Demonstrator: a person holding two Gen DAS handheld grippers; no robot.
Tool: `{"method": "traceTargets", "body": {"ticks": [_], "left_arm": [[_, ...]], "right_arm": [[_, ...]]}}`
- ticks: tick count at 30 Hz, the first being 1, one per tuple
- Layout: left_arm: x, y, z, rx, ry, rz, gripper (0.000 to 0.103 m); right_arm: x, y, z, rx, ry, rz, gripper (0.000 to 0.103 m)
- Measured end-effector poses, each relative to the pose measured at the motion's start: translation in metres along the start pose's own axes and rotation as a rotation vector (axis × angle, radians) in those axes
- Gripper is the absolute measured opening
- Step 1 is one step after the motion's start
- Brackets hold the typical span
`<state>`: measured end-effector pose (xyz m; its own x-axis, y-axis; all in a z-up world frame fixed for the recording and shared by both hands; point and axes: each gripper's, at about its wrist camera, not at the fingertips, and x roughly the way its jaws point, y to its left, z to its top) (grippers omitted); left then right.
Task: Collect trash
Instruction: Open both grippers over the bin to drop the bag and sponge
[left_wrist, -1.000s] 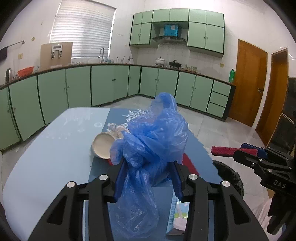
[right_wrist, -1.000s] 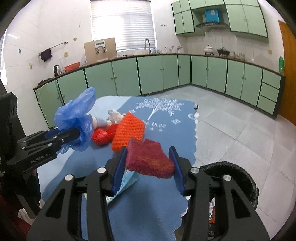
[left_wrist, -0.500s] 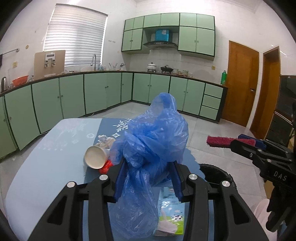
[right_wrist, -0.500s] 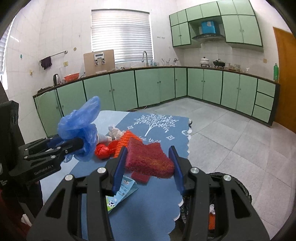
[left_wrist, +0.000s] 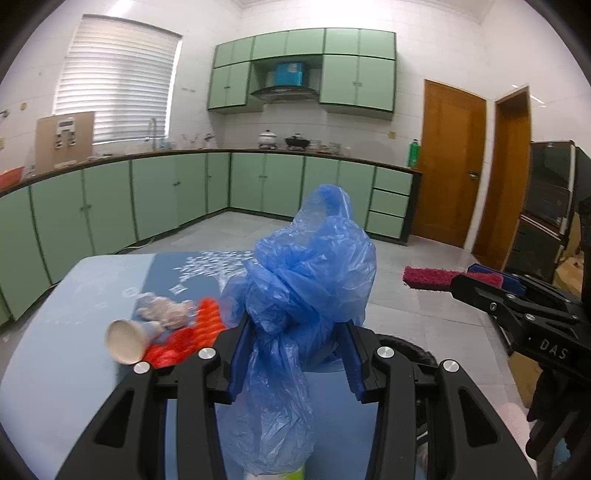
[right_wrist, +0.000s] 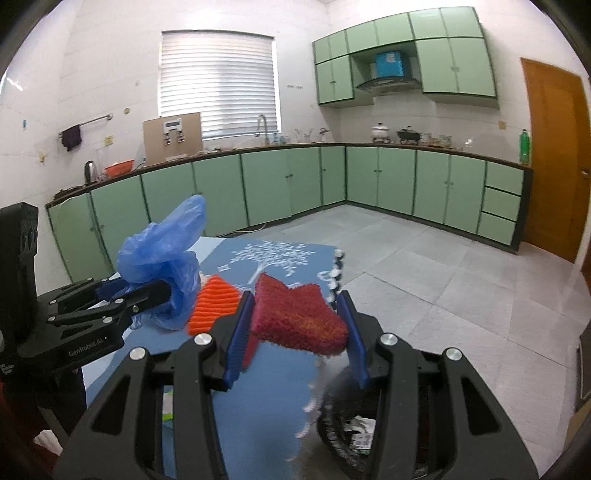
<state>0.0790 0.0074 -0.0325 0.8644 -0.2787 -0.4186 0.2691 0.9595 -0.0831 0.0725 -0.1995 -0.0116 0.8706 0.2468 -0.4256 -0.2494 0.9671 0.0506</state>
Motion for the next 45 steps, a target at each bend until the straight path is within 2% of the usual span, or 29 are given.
{"method": "traceTargets", "body": {"ticks": [9,17,26,36,38,40,45], "left_arm": [[0.043,-0.056,0.013,0.046,-0.003,-0.113,0.043],[0.102,-0.113,0.007,0.06,0.042,-0.205,0.043],[0.167,-0.15,-0.009,0.065,0.118,-0.242,0.043],[0.226,-0.177,-0.019,0.091,0.19,-0.247,0.043],[0.233,-0.18,-0.022,0.096,0.208,-0.253,0.045],[0.239,-0.18,-0.024,0.096,0.23,-0.271,0.05],[0.238,-0.178,-0.026,0.075,0.245,-0.314,0.064]], "right_arm": [[-0.011,-0.067,-0.008,0.054,-0.005,-0.135,0.044],[0.0,-0.129,-0.035,0.108,0.036,-0.216,0.044],[0.041,-0.18,-0.065,0.165,0.095,-0.245,0.044],[0.087,-0.213,-0.099,0.209,0.165,-0.252,0.045],[0.092,-0.216,-0.106,0.209,0.186,-0.258,0.047],[0.096,-0.22,-0.11,0.211,0.197,-0.274,0.06],[0.095,-0.234,-0.116,0.239,0.204,-0.315,0.068]]}}
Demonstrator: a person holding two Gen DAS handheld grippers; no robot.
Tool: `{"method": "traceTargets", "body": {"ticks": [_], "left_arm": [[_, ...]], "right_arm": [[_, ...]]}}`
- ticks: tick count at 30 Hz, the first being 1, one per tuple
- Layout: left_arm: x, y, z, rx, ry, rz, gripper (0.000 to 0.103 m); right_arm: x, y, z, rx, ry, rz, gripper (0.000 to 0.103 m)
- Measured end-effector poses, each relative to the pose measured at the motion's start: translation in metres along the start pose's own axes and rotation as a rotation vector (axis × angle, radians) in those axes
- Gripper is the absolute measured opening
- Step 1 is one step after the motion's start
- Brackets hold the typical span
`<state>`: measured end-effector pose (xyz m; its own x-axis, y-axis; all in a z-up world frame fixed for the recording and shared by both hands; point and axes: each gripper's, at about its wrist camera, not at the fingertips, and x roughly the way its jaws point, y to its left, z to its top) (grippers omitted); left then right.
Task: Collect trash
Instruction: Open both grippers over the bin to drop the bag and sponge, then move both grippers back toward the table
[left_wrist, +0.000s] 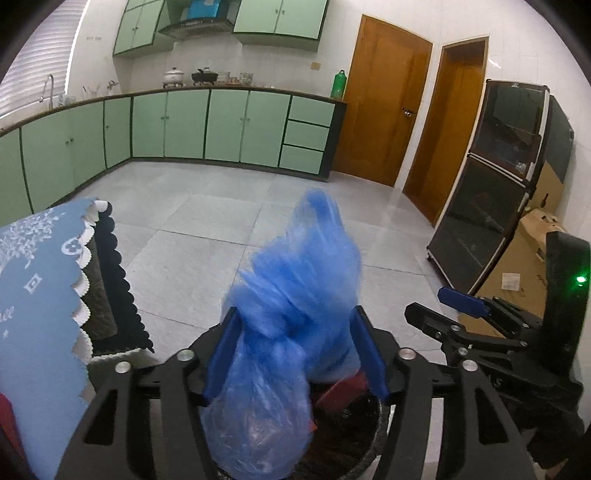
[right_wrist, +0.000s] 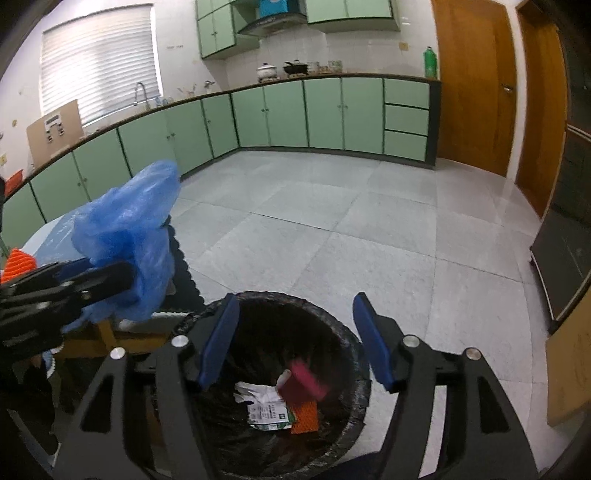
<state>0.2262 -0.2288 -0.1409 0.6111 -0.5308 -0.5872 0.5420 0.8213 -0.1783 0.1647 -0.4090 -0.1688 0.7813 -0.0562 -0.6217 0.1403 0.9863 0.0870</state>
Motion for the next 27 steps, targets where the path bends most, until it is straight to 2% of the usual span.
{"method": "traceTargets", "body": {"ticks": [3,5,8,15,27], "left_arm": [[-0.007,0.001,0.002,-0.002,-0.016,-0.005,0.07],[-0.012,0.002,0.003,-0.004,-0.026,-0.001,0.071],[-0.025,0.004,0.009,-0.022,-0.045,0.001,0.071],[-0.079,0.018,0.008,-0.036,-0.098,0.061,0.073],[-0.183,0.068,-0.022,-0.06,-0.149,0.241,0.074]], "right_arm": [[-0.006,-0.005,0.0,0.016,-0.021,-0.025,0.077],[-0.011,-0.008,0.003,0.019,-0.039,-0.04,0.085],[-0.024,-0.004,0.005,0.019,-0.068,-0.042,0.089],[-0.061,0.021,0.014,0.031,-0.137,-0.026,0.093],[-0.114,0.096,0.01,0.052,-0.206,0.068,0.095]]}}
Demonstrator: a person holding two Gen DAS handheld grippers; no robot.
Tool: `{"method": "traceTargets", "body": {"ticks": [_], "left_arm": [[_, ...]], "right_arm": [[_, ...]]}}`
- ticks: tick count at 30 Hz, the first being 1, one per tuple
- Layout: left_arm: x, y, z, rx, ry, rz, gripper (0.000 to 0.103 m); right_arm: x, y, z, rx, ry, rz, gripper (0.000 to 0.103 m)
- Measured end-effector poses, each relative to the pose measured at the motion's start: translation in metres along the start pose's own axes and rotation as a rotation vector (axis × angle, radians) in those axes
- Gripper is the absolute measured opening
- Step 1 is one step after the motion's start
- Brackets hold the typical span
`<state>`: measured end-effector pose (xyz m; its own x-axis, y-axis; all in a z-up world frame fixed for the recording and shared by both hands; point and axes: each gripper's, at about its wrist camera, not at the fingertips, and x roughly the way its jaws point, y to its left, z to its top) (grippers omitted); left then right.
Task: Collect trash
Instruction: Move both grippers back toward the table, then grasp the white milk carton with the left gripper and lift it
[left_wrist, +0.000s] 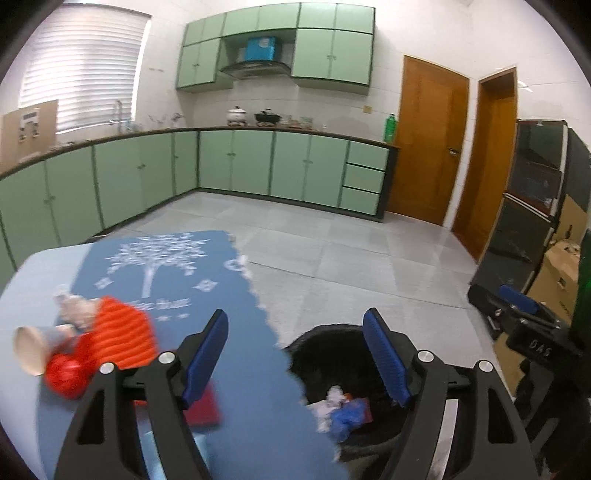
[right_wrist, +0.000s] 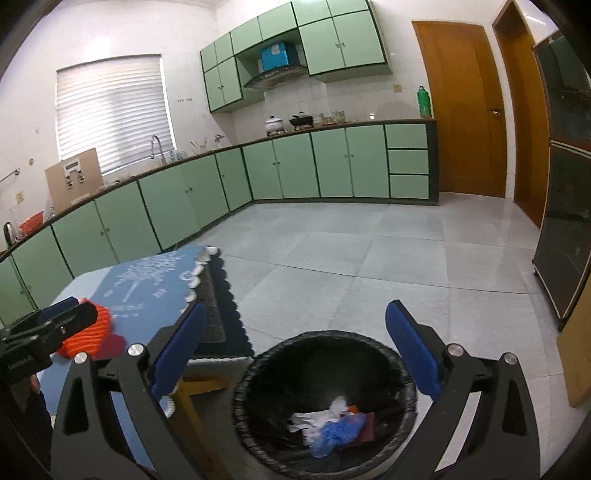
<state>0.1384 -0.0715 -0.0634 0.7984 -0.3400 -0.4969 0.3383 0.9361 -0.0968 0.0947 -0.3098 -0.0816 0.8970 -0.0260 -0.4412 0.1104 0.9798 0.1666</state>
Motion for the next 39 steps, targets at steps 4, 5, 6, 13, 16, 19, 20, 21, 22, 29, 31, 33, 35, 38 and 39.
{"method": "traceTargets", "body": {"ticks": [4,5,6,13,16,19,20,21,22,29,31,33,35,38,39], "left_arm": [[-0.023,0.019,-0.01,0.004,-0.012,0.047,0.074],[-0.027,0.023,-0.011,0.003,-0.013,0.054,0.074],[-0.031,0.029,-0.015,-0.002,-0.013,0.063,0.074],[-0.056,0.05,-0.037,-0.002,-0.025,0.117,0.074],[-0.061,0.057,-0.046,-0.006,-0.017,0.127,0.074],[-0.065,0.066,-0.056,-0.02,-0.005,0.131,0.074],[-0.065,0.068,-0.06,-0.024,0.0,0.133,0.074],[-0.065,0.068,-0.062,-0.027,0.002,0.134,0.074],[-0.065,0.067,-0.066,-0.028,0.002,0.137,0.074],[-0.058,0.068,-0.084,-0.042,0.038,0.137,0.074],[-0.055,0.067,-0.089,-0.043,0.047,0.134,0.074],[-0.051,0.068,-0.091,-0.045,0.054,0.131,0.074],[-0.049,0.068,-0.094,-0.05,0.062,0.127,0.074],[-0.043,0.069,-0.096,-0.056,0.077,0.127,0.074],[-0.041,0.069,-0.097,-0.06,0.082,0.125,0.074]], "right_arm": [[-0.011,0.028,-0.005,-0.017,-0.011,0.015,0.095],[-0.013,0.033,-0.006,-0.025,-0.012,0.018,0.095],[-0.015,0.04,-0.008,-0.036,-0.016,0.023,0.095],[-0.028,0.07,-0.015,-0.05,-0.03,0.067,0.095],[-0.033,0.08,-0.018,-0.06,-0.03,0.072,0.095],[-0.038,0.087,-0.024,-0.065,-0.032,0.078,0.095],[-0.039,0.089,-0.026,-0.063,-0.031,0.081,0.095],[-0.039,0.09,-0.028,-0.062,-0.03,0.084,0.095],[-0.039,0.091,-0.03,-0.061,-0.027,0.088,0.095],[-0.041,0.103,-0.04,-0.075,-0.012,0.106,0.095],[-0.041,0.105,-0.042,-0.076,-0.013,0.106,0.095],[-0.041,0.104,-0.043,-0.078,-0.011,0.105,0.095],[-0.041,0.104,-0.043,-0.08,-0.009,0.102,0.095],[-0.041,0.104,-0.044,-0.081,-0.008,0.101,0.095],[-0.04,0.105,-0.044,-0.082,-0.007,0.102,0.095]]}}
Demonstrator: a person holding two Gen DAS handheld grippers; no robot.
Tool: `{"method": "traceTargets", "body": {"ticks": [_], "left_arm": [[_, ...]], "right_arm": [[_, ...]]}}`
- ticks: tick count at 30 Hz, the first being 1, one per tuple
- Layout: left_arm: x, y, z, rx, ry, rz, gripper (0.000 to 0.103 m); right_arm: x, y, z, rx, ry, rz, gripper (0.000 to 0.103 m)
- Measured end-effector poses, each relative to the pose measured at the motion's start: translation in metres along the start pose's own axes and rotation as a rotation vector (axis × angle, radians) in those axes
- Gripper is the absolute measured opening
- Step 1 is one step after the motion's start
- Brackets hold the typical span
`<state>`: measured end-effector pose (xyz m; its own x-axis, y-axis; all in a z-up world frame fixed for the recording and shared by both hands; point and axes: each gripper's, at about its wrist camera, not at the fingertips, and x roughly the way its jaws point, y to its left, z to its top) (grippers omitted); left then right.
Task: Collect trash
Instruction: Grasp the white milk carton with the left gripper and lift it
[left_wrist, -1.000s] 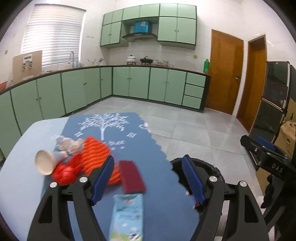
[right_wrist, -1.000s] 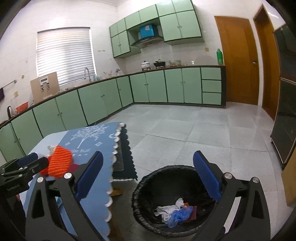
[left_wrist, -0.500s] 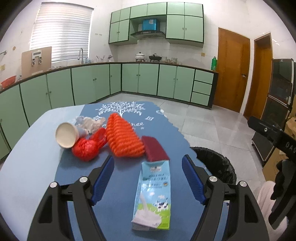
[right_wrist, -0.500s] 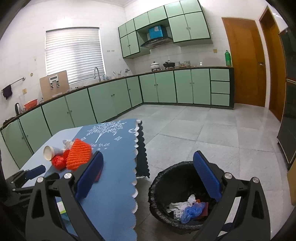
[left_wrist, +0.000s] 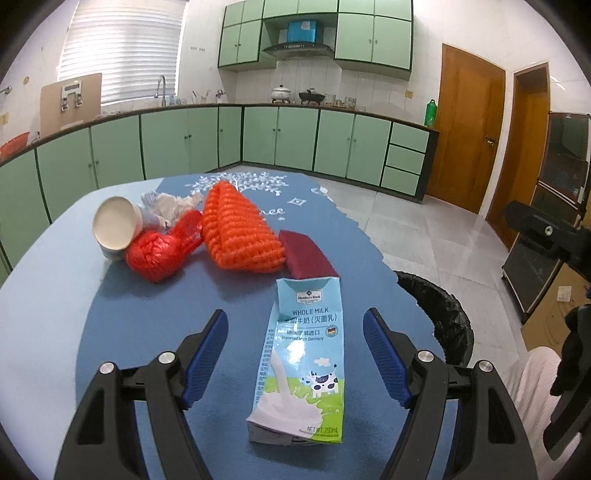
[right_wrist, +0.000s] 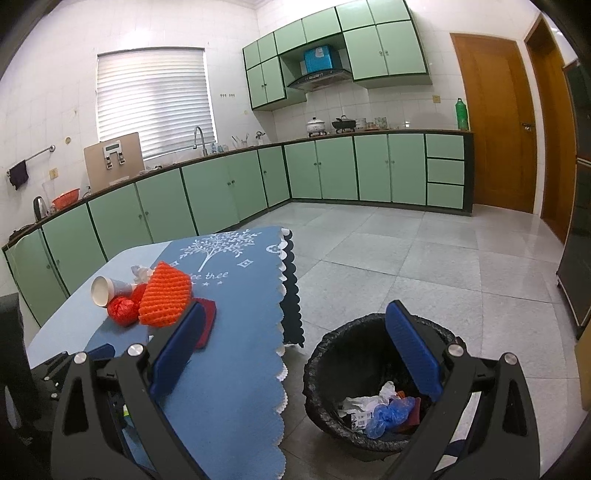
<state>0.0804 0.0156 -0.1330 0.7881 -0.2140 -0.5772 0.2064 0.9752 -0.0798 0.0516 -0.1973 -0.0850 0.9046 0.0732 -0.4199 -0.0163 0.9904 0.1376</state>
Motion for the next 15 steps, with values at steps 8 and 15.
{"method": "traceTargets", "body": {"ticks": [8,15], "left_arm": [[0.015,-0.002,-0.006,-0.022,0.048,-0.005,0.074],[0.027,-0.002,-0.008,-0.045,0.091,-0.012,0.057]], "right_arm": [[0.004,0.004,-0.002,-0.012,0.016,0.006,0.095],[0.006,0.007,-0.003,-0.018,0.026,0.007,0.095]]}}
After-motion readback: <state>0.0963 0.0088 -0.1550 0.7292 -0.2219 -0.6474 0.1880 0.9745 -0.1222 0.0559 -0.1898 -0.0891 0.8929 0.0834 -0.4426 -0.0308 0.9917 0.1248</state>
